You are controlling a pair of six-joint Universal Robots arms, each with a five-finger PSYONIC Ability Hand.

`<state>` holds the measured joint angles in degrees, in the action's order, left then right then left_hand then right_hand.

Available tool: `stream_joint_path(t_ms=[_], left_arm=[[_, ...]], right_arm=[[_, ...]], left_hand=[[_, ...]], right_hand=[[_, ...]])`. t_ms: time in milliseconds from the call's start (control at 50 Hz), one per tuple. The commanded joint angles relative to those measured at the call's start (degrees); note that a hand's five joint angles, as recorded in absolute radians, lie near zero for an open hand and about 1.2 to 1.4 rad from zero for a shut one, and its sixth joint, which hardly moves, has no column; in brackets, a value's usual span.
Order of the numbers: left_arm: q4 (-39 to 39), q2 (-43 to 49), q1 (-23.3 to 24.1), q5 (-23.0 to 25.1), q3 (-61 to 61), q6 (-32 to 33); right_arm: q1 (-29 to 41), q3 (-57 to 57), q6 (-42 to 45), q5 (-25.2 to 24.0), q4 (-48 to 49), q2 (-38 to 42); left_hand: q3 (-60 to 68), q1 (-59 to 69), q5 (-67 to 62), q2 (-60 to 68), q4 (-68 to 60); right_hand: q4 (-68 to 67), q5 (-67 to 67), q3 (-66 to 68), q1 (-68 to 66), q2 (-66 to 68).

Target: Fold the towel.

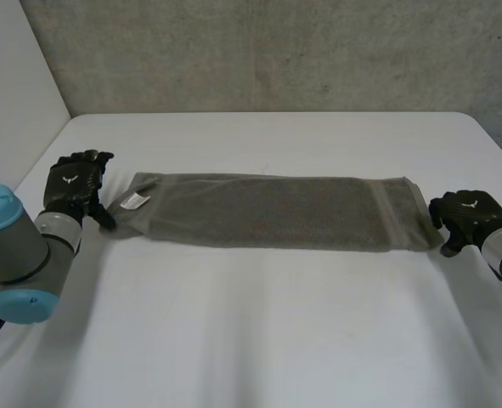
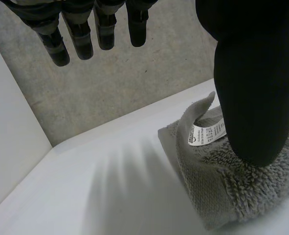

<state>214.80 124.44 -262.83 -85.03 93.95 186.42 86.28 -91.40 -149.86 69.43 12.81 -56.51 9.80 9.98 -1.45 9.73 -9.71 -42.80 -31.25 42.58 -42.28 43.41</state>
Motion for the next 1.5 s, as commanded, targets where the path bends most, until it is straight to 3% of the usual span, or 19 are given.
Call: stream_joint_path(t_ms=[20, 200, 460, 700, 780, 820, 860, 900, 1220, 1500], left_arm=[[-0.09, -0.17, -0.14, -0.05, 0.36, -0.09], [-0.09, -0.61, -0.31, 0.30, 1.15, -0.26], [-0.09, -0.69, -0.31, 0.30, 1.24, -0.26], [0.00, -0.69, -0.31, 0.21, 1.33, -0.26], [0.00, -0.69, -0.31, 0.21, 1.33, -0.18], [0.00, -0.69, -0.31, 0.21, 1.33, -0.26], [0.00, -0.69, -0.31, 0.30, 1.33, -0.18], [0.00, -0.61, -0.31, 0.21, 1.33, -0.26], [-0.09, -0.61, -0.31, 0.21, 1.33, -0.26], [-0.09, -0.61, -0.31, 0.30, 1.41, -0.18]], right_arm=[[-0.06, -0.09, -1.30, -4.91, 0.11, 0.26], [-0.33, 1.05, -5.26, -5.71, 0.81, 0.70], [-0.50, 1.93, -4.47, -5.79, 0.81, 2.37], [-0.59, 0.26, -3.59, -5.62, 4.94, 2.19], [-0.68, -2.72, -2.89, -6.06, 9.58, -0.34], [-0.68, -3.43, -2.89, -6.23, 11.01, -1.32], [-0.59, -3.43, -2.80, -6.06, 11.27, -1.68], [-0.50, -2.90, -2.45, -5.18, 10.57, -1.59], [-0.06, -3.52, 8.44, -5.53, 8.28, -0.63], [0.11, -1.76, 9.24, -5.36, 8.46, 2.89]], left_hand=[[1.59, 1.41, 0.06, 1.66, -1.68], [1.59, 1.41, 0.06, 1.66, -1.68], [1.59, 1.41, 0.06, 1.66, -1.68], [1.59, 1.41, 0.06, 1.66, -1.68], [1.59, 1.41, 0.06, 1.66, -1.68], [1.59, 1.41, 0.06, 1.66, -1.68], [1.59, 1.41, 0.06, 1.66, -1.68], [1.59, 1.41, 0.06, 1.66, -1.68], [1.59, 1.41, 0.06, 1.66, -1.68], [1.42, 1.24, 0.23, 1.50, -1.51]], right_hand=[[2.44, 0.89, -2.22, 1.92, -3.05], [2.10, 0.55, -1.88, 1.58, -2.71], [15.55, 14.00, -15.33, 15.03, -16.16], [16.06, 14.51, -15.84, 15.54, -16.67], [-11.92, -13.47, 12.14, -12.44, 11.31], [-12.37, -13.92, 12.59, -12.88, 11.75], [-6.65, -8.20, 6.87, -7.17, 6.03], [22.98, 21.43, -22.76, 22.47, -23.60], [21.45, 19.90, -21.23, 20.94, -22.07], [9.67, 8.12, -9.45, 9.15, -10.28]])
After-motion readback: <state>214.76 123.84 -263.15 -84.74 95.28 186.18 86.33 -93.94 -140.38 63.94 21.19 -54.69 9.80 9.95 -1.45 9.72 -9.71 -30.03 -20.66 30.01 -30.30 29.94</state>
